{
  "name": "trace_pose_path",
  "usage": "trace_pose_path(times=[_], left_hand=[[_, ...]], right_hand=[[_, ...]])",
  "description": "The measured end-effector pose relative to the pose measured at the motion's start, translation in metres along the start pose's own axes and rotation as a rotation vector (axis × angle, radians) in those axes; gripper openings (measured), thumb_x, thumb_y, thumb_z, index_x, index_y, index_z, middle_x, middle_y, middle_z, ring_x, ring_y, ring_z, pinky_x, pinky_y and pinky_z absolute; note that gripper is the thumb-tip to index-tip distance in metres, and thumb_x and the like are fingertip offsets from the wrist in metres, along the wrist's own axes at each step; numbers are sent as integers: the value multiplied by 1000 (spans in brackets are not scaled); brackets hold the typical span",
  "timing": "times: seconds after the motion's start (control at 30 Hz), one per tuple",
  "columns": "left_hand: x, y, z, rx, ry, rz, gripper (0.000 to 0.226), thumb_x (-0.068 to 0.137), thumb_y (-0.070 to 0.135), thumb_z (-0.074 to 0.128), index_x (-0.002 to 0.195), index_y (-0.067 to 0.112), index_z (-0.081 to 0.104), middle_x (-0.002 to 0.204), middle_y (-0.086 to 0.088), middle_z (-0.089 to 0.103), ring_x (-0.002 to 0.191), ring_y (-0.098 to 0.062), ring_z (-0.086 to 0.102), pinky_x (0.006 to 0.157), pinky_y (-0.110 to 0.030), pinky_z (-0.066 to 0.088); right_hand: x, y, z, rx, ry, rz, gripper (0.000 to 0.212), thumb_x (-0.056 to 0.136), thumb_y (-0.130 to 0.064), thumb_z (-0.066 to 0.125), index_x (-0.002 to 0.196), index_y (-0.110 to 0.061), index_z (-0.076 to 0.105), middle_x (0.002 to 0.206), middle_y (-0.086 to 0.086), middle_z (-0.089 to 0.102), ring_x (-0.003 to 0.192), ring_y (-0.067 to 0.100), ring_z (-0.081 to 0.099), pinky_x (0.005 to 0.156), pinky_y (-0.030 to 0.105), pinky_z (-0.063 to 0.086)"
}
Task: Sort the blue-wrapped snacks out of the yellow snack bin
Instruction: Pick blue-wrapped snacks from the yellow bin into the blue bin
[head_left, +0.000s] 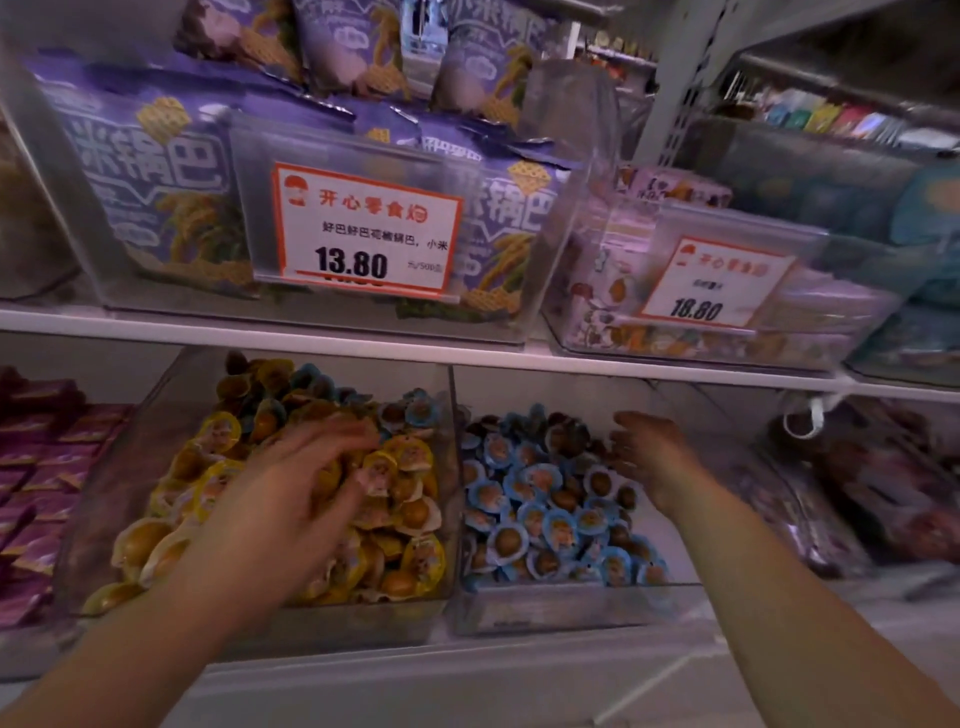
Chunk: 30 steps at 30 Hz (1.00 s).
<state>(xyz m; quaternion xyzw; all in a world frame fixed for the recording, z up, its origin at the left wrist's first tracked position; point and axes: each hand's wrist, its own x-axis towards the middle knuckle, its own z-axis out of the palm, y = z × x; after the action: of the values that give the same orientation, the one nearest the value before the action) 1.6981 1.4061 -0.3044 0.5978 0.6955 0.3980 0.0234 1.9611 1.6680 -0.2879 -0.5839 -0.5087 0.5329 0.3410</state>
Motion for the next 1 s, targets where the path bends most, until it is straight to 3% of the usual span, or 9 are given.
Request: trace_pose_path(times=[0.13,0.27,0.33,0.43,0.53,0.63,0.73,0.87,1.0], left_hand=[[-1,-6,-9,154,-46,0,41,90,45,46,123,34,66,130,17,59,131,-9,50,108,-45,42],[-3,-9,-22,345,-46,-43,36,88,42,47,113,29,70,122,8,66,120,-18,60,106,-48,42],[-5,-10,-29,386,-35,-84,37,88,41,47,113,26,71,121,6,67,114,-19,62,104,-45,42],[-12,-18,-36,386,-36,-161,38,87,40,49,115,24,70,121,4,65,110,-22,63,102,-41,44],[-21,-22,-33,343,-103,-263,50,90,51,40,129,27,59,138,5,53,125,-22,53,106,-42,41],[-28,-29,-27,383,-150,-281,62,90,61,25,142,32,44,151,8,39,141,-17,36,115,-40,30],[-32,-38,-30,342,-130,-311,60,94,59,33,147,32,35,155,5,32,144,-19,30,118,-38,27],[-32,-38,-28,275,-106,-326,61,94,54,37,149,29,28,158,0,24,144,-25,27,119,-38,24],[-34,-37,-28,216,-97,-317,67,95,50,40,153,28,16,163,-2,10,150,-22,12,122,-39,15]], right_hand=[[6,-2,15,-357,39,-196,26,97,-19,55,107,-2,72,115,20,70,108,33,64,97,46,51],[-36,-18,57,-576,116,-584,26,98,-23,54,101,-7,74,109,17,72,106,33,64,96,38,48],[-69,-26,84,-532,50,-764,22,97,-19,56,104,-8,74,110,15,73,107,32,64,94,30,46],[-119,-35,132,-591,-237,-953,30,90,-27,52,111,-20,72,115,2,72,108,19,64,95,25,47],[-131,-38,188,-789,-471,-886,38,91,-36,51,127,-26,61,130,0,63,112,20,62,96,26,47],[-107,-45,241,-895,-576,-646,33,96,-37,50,118,-19,65,127,9,64,113,25,60,99,36,47],[-70,-42,275,-905,-546,-450,45,100,-44,43,119,-12,67,129,18,62,118,31,58,101,36,46],[-43,-29,303,-686,-452,-454,52,96,-55,48,134,-21,59,141,5,56,130,26,51,114,38,36],[-22,-22,312,-627,-529,-308,67,78,-76,56,125,-30,65,128,0,66,114,23,64,104,48,48]])
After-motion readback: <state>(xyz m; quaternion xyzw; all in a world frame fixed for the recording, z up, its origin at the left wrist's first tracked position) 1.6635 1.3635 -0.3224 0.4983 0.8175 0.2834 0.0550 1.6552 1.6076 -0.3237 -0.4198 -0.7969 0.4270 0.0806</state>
